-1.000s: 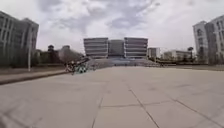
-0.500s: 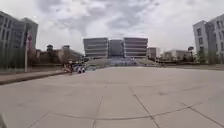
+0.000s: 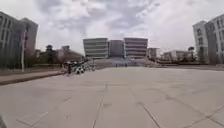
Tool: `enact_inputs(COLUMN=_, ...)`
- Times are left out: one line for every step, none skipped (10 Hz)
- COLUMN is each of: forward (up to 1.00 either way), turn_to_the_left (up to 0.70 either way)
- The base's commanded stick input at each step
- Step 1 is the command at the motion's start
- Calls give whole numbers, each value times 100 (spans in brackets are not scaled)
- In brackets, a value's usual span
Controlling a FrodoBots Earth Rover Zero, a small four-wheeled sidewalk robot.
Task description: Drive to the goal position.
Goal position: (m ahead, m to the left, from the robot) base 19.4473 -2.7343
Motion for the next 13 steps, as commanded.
enact_inputs(forward=70, turn_to_the_left=0)
enact_inputs(forward=70, turn_to_the_left=0)
enact_inputs(forward=70, turn_to_the_left=0)
enact_inputs(forward=70, turn_to_the_left=0)
enact_inputs(forward=70, turn_to_the_left=0)
enact_inputs(forward=70, turn_to_the_left=0)
enact_inputs(forward=70, turn_to_the_left=0)
enact_inputs(forward=70, turn_to_the_left=0)
enact_inputs(forward=70, turn_to_the_left=0)
enact_inputs(forward=70, turn_to_the_left=0)
enact_inputs(forward=70, turn_to_the_left=0)
enact_inputs(forward=70, turn_to_the_left=0)
enact_inputs(forward=70, turn_to_the_left=0)
